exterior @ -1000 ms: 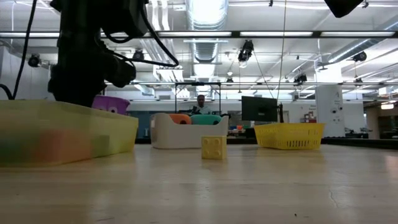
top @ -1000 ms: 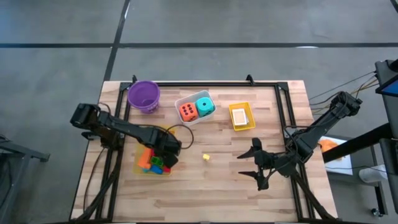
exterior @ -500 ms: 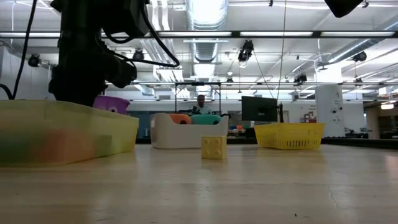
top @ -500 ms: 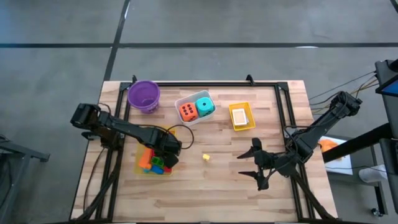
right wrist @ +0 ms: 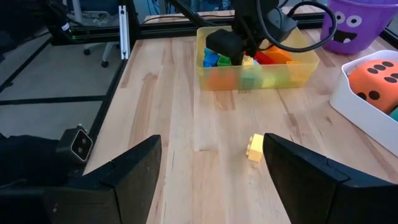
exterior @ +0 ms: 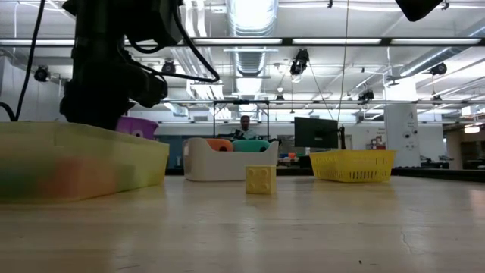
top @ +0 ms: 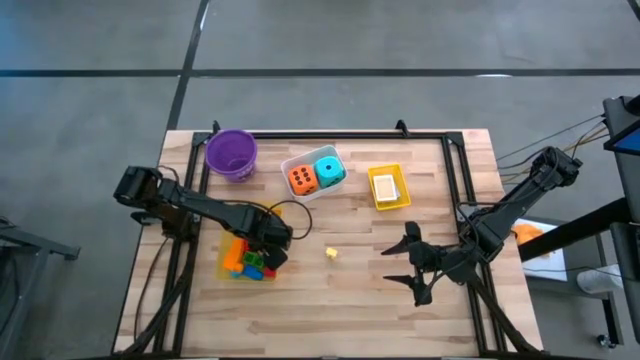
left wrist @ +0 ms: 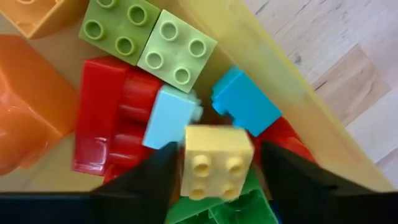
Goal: Pick & Place Toys
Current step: Put the light yellow game piece into the light yellow bin
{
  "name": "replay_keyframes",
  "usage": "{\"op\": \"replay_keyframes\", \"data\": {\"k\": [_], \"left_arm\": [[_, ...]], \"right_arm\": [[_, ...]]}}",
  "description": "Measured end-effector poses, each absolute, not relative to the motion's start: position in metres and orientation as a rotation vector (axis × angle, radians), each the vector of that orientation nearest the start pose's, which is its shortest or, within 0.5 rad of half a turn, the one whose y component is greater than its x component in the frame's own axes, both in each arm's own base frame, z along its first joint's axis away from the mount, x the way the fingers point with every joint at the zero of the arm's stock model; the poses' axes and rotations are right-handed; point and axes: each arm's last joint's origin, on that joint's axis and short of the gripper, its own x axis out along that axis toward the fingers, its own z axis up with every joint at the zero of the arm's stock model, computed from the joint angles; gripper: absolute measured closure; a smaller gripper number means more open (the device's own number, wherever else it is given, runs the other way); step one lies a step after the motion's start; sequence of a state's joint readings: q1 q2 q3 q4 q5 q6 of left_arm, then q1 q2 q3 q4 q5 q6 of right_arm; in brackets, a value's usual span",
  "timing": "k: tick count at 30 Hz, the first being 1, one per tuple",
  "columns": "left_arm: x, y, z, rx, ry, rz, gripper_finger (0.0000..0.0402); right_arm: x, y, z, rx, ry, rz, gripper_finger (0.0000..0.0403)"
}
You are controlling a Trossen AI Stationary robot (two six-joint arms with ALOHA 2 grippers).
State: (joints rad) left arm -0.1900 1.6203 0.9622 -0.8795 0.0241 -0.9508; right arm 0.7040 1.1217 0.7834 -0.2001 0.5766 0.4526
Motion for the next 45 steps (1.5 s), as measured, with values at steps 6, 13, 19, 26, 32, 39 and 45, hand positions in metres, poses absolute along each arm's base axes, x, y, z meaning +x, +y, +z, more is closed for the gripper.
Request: {"op": "replay_keyframes", "data": {"k": [6,13,19,26,32,39,45], "left_arm": [[0.26,-0.049,0.171,-0.632,1.471,0.564,0.0058],[0.264,-0.045,0.209,-0.729,1.376,0.581,0.0019],[0.301,-0.074,0.251,-0.462,1.074,0.145,0.0048],[0.352,-0.099,0.257,-0.238,0.996,-0.017,0.0122],[0.382,-0.103,0.234,-0.06,1.109,-0.076,0.0167],[0.393,-0.092,0.213,0.008,1.156,-0.051,0.0173],[0.405,-0.08,0.201,0.035,1.129,-0.058,0.0173]], "right_arm": [[0.19,0.14,0.269,0.123,0.447,0.024,0.0124],[0.19,0.14,0.269,0.123,0.447,0.024,0.0124],[0.19,0.14,0.27,0.124,0.446,0.024,0.0124],[0.19,0.141,0.27,0.13,0.44,0.028,0.0124],[0.19,0.142,0.27,0.138,0.454,0.064,0.0124],[0.189,0.143,0.269,0.142,0.473,0.1,0.0124],[0.189,0.143,0.269,0.137,0.475,0.101,0.0124]]}}
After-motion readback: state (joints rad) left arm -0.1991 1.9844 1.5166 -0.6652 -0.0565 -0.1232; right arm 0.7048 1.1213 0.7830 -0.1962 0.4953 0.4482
